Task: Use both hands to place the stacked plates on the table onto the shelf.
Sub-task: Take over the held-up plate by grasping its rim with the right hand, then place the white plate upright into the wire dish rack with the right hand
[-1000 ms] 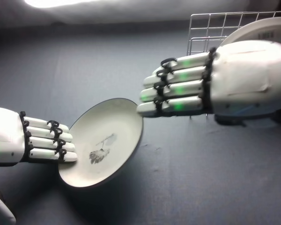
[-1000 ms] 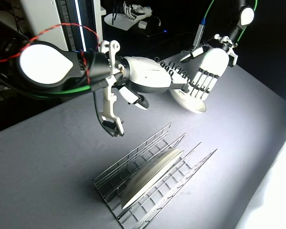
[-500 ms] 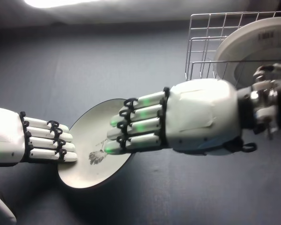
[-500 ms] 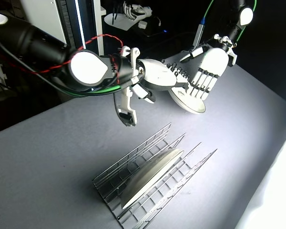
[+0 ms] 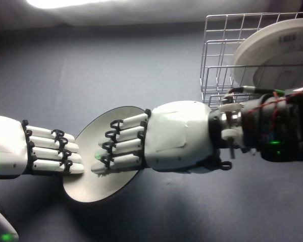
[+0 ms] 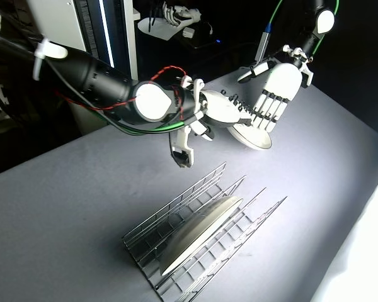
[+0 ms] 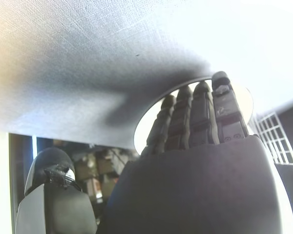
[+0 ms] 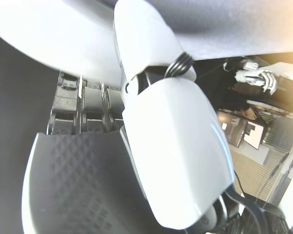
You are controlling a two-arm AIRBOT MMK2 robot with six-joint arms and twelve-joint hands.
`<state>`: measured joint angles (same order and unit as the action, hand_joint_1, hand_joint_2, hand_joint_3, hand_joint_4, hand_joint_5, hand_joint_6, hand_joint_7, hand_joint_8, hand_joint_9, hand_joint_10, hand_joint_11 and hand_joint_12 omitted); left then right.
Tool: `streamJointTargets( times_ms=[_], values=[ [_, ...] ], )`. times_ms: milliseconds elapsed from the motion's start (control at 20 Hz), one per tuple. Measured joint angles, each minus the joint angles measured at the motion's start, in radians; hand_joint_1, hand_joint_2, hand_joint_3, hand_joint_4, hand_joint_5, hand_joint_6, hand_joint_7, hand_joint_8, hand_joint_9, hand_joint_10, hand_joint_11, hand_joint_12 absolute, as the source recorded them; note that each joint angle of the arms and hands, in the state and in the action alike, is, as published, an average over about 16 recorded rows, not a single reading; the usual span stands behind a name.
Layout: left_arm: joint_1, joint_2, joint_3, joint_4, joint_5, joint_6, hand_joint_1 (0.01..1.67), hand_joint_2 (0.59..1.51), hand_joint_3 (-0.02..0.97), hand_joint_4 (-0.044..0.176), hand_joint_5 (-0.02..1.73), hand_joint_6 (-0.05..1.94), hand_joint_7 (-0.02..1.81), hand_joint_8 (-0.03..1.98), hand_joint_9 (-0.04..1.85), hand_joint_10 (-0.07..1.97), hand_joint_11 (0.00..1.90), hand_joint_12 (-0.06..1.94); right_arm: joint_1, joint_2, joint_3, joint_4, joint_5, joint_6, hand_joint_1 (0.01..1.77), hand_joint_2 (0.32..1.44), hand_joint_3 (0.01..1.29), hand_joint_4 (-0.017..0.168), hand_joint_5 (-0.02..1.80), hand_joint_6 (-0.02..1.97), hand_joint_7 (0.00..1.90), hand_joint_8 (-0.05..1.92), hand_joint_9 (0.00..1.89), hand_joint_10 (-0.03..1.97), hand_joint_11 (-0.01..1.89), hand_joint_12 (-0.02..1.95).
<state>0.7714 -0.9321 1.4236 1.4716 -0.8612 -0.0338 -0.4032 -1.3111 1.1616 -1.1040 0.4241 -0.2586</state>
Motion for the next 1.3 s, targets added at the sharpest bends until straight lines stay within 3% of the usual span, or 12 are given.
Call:
streamJointTargets(
  times_ms=[500,800,1300],
  values=[
    [-0.005,0.0,-0.004,0.002,0.004,0.0,0.02,0.929,0.009,-0.009,-0.01,-0.03,0.0,-0.01,-0.02,-0.03,0.01,-0.03,-0.004,-0.113,0.096,0.017,-0.033,-0.001,1.58,1.15,0.02,0.001,0.02,0.02,0.02,0.02,0.03,0.02,0.01,0.49],
    [-0.005,0.001,-0.006,0.002,0.006,0.0,0.02,0.93,0.01,-0.009,-0.01,-0.03,0.0,-0.01,-0.02,-0.03,0.01,-0.03,-0.005,-0.136,0.115,0.026,-0.023,-0.002,1.59,1.15,0.02,0.0,0.19,0.03,0.19,0.02,0.23,0.04,0.12,0.77],
    [-0.018,0.002,-0.013,0.012,0.005,-0.001,0.02,0.931,0.01,-0.007,-0.01,-0.02,0.0,-0.01,-0.02,-0.02,0.01,-0.01,0.001,-0.13,0.113,0.04,0.022,-0.005,1.49,1.03,0.01,0.0,0.66,0.43,0.72,0.33,0.72,0.62,0.63,1.13]
  ],
)
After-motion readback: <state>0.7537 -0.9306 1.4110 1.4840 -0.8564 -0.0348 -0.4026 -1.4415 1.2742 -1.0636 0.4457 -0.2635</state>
